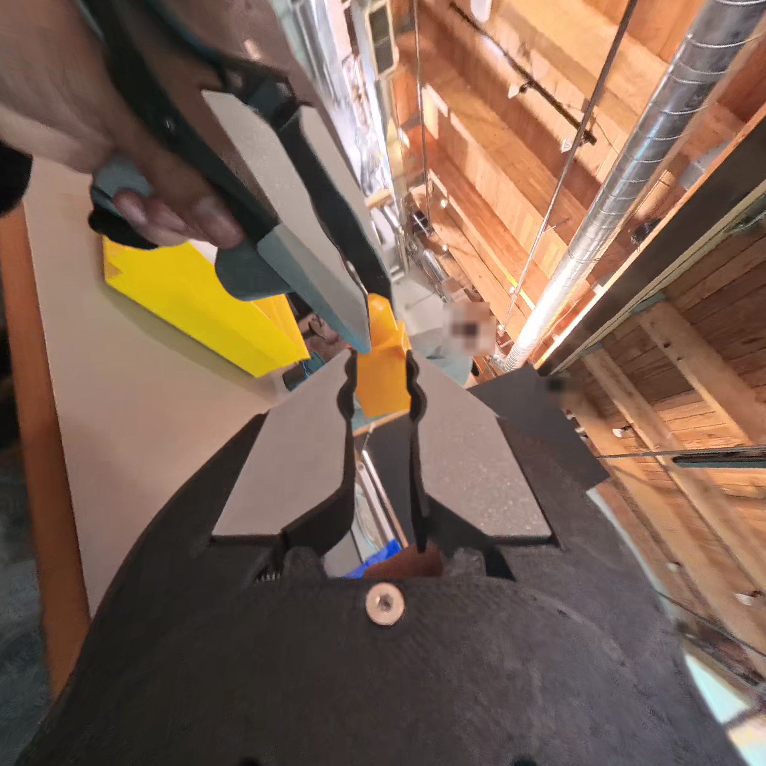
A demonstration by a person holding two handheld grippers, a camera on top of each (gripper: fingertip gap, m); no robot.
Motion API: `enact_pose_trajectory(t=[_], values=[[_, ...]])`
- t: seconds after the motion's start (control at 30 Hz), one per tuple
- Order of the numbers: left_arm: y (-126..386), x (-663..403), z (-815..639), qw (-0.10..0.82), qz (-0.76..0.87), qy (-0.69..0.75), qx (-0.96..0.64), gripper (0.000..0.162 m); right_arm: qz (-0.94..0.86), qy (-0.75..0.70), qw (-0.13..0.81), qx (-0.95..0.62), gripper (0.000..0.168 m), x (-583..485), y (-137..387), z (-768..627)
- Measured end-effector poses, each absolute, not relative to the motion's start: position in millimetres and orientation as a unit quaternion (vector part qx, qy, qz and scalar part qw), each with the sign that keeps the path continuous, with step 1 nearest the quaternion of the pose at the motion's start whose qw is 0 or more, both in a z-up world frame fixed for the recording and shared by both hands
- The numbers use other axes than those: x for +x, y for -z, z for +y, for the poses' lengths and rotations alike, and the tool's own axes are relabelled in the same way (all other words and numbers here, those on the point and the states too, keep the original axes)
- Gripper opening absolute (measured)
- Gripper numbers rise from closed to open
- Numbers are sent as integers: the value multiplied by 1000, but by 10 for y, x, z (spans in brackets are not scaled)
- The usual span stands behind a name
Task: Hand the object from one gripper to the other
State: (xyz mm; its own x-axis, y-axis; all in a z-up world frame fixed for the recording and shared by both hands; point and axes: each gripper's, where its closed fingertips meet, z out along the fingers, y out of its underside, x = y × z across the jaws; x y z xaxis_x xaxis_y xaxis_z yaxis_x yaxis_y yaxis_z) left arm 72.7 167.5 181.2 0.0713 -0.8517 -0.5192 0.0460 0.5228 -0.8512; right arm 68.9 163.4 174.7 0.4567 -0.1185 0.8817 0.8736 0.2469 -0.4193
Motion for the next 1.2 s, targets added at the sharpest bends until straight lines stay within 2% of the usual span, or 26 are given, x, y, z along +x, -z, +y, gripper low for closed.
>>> enact_pose_trajectory(t=[0.07,0.1,0.13,0.2,0.27,0.37,0.5,0.7,0.77,0.93,1.1,1.2], values=[[-1888,676,1717,655,574,354,-342,27,-369,306,713,-511,5,693,-1774,1580],[-1926,653,1732,660,568,358,-337,27,-361,259,715,-539,6,700,-1748,1588],[-1977,625,1730,669,561,363,-326,27,-351,198,711,-577,17,704,-1697,1611],[-2082,558,1728,694,543,364,-302,26,-295,77,698,-648,19,770,-1635,1675],[-2182,478,1668,721,531,357,-265,27,-240,-58,679,-692,34,800,-1567,1704],[-2286,355,1491,751,523,350,-199,27,-187,-277,657,-676,53,730,-1665,1597],[-2261,355,1378,768,531,322,-159,27,-169,-481,617,-599,54,613,-1947,1325],[-2058,495,1224,785,557,250,-110,27,-171,-501,605,-594,62,459,-1994,1264],[-1985,547,1156,791,561,224,-92,27,-154,-479,623,-599,47,495,-1992,1330],[-1938,649,1213,805,551,189,-111,27,-141,-480,634,-590,40,607,-2004,1397],[-1752,760,1293,739,603,241,-181,23,-139,-415,673,-596,36,846,-2019,1460],[-1591,748,1335,688,652,247,-204,31,-176,-321,679,-636,36,951,-1924,1475]])
